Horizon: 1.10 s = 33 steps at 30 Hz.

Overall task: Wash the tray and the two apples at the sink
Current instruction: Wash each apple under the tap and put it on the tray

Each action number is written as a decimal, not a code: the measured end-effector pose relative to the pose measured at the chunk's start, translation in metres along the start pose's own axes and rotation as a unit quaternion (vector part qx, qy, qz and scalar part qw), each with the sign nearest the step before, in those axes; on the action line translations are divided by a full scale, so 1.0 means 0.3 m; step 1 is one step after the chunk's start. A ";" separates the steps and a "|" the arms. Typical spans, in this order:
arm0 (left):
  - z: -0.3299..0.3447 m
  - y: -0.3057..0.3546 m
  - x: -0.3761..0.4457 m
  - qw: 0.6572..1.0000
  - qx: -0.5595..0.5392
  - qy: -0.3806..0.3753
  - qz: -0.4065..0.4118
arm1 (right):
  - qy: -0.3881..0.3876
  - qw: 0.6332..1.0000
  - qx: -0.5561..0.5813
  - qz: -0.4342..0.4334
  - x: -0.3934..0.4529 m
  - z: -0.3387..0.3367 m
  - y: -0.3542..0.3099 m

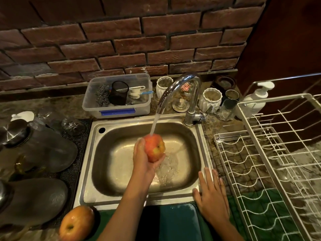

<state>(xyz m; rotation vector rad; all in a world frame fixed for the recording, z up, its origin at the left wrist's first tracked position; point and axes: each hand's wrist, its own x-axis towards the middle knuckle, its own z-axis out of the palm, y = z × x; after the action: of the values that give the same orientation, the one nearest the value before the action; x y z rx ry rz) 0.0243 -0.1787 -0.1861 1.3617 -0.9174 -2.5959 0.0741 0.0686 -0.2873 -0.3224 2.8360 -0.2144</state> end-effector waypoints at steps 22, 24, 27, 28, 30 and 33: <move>-0.420 -0.101 -0.307 0.888 0.407 0.017 0.213 | 0.053 0.998 -0.026 -0.037 -0.008 0.016 0.005; -0.487 -0.129 -0.345 0.839 0.486 0.034 0.243 | 0.051 0.998 -0.020 -0.040 -0.008 0.016 0.007; -0.576 -0.178 -0.402 0.771 0.571 0.028 0.280 | 0.048 0.998 -0.011 -0.039 -0.004 0.018 0.009; -0.606 -0.193 -0.413 0.750 0.596 0.023 0.287 | 0.047 0.998 -0.010 -0.039 -0.003 0.018 0.010; -0.662 -0.224 -0.427 0.726 0.625 0.011 0.288 | 0.050 0.998 -0.010 -0.043 -0.005 0.016 0.011; -0.721 -0.271 -0.439 0.725 0.624 -0.001 0.292 | 0.057 0.997 0.002 -0.047 -0.007 0.015 0.010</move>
<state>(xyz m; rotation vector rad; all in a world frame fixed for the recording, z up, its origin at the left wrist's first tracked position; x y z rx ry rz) 0.2872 -0.1719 -0.2265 0.8023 -2.7506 -1.3122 0.0767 0.0716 -0.2914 -0.4583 2.9348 -0.2672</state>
